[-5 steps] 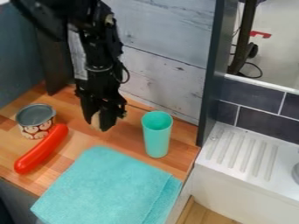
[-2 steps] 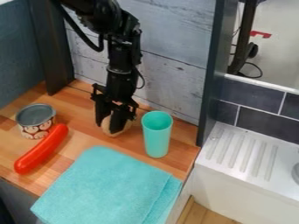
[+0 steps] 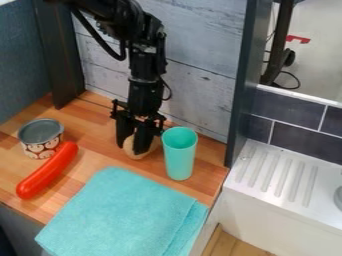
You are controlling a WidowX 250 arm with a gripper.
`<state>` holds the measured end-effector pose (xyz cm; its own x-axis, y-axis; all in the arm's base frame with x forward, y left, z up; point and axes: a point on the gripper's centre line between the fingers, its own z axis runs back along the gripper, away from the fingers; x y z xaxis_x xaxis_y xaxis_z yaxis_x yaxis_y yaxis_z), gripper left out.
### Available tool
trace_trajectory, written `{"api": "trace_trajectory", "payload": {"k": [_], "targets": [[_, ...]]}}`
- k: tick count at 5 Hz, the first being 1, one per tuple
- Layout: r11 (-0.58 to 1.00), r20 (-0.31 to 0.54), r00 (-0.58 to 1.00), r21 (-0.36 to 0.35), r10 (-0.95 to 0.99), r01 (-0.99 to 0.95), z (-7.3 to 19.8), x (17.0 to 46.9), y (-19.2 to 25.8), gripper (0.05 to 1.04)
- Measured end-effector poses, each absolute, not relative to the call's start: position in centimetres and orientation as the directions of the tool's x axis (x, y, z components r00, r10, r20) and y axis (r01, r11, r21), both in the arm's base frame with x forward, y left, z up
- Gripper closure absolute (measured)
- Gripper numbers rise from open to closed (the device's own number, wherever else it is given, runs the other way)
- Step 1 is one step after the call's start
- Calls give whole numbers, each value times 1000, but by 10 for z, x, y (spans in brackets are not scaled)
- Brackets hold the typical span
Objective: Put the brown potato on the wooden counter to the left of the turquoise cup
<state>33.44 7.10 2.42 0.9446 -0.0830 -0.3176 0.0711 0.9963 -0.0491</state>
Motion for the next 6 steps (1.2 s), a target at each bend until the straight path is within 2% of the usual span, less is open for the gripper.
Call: {"api": "trace_trajectory", "payload": {"k": [1, 2, 3, 4, 6], "targets": [[997, -314, 947, -61, -64, 47, 23, 335, 68, 172], [999, -270, 962, -44, -41, 31, 29, 332, 69, 75], [999, -178, 983, 5, -33, 34, 57, 331, 74, 79], [999, -109, 994, 36, -1, 5, 86, 316, 87, 82], [996, -14, 999, 68, 51, -50, 134, 265, 114, 82]]}}
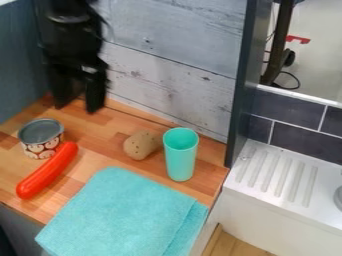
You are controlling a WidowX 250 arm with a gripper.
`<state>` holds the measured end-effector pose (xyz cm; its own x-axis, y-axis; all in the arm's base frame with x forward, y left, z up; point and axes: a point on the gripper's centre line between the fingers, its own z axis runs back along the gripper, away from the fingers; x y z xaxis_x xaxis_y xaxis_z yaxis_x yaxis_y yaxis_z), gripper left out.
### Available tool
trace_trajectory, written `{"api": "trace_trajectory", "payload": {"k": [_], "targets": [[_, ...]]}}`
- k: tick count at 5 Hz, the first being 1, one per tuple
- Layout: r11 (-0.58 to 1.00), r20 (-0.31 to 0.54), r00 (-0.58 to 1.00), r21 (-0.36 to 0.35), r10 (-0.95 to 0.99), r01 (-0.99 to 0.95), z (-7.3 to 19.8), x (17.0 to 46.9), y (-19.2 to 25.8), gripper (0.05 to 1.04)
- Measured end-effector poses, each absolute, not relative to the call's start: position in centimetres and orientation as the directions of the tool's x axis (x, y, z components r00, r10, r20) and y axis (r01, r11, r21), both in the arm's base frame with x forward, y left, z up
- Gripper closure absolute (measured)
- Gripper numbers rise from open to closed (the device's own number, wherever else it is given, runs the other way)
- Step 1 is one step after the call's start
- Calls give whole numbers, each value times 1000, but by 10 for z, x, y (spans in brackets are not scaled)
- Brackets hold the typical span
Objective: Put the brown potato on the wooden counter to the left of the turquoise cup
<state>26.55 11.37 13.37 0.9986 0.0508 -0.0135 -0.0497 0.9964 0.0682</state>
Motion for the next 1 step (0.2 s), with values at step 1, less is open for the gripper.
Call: {"api": "trace_trajectory", "payload": {"k": [1], "targets": [[992, 20, 996, 91, 86, -88, 154, 232, 139, 82]]}}
